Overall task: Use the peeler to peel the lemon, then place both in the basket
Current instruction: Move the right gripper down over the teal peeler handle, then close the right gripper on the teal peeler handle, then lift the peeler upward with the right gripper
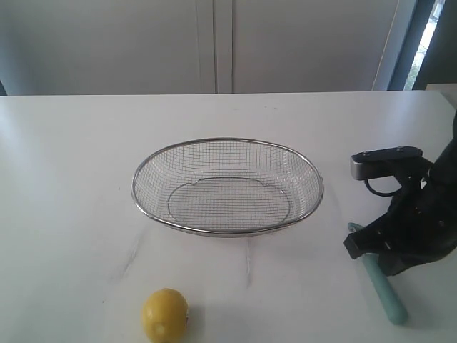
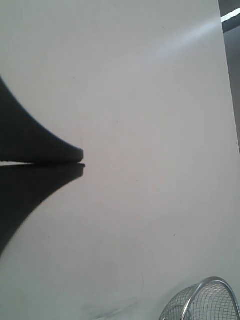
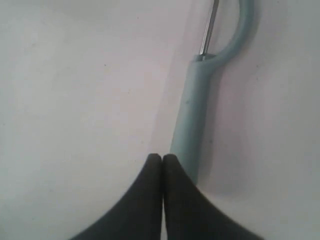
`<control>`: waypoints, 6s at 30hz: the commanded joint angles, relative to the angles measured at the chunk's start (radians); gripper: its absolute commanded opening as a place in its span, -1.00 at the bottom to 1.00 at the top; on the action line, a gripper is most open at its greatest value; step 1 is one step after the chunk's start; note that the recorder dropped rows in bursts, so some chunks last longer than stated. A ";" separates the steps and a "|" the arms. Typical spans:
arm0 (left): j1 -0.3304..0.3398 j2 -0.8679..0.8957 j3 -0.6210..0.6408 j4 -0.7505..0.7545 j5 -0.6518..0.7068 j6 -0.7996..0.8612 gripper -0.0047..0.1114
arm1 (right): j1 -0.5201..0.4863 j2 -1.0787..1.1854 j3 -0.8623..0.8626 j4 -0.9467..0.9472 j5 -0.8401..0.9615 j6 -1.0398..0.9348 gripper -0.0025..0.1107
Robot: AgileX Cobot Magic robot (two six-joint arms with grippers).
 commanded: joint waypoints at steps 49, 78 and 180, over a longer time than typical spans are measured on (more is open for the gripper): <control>0.001 -0.004 0.004 -0.009 -0.003 0.001 -0.92 | 0.002 0.146 0.062 -0.039 -0.197 0.190 -0.13; 0.001 -0.004 0.004 -0.009 -0.003 0.004 -0.92 | 0.002 0.198 0.062 -0.097 -0.274 0.181 -0.14; 0.001 -0.004 0.004 -0.009 -0.003 0.004 -0.92 | 0.002 -0.277 -0.105 0.254 -0.127 -0.127 -0.96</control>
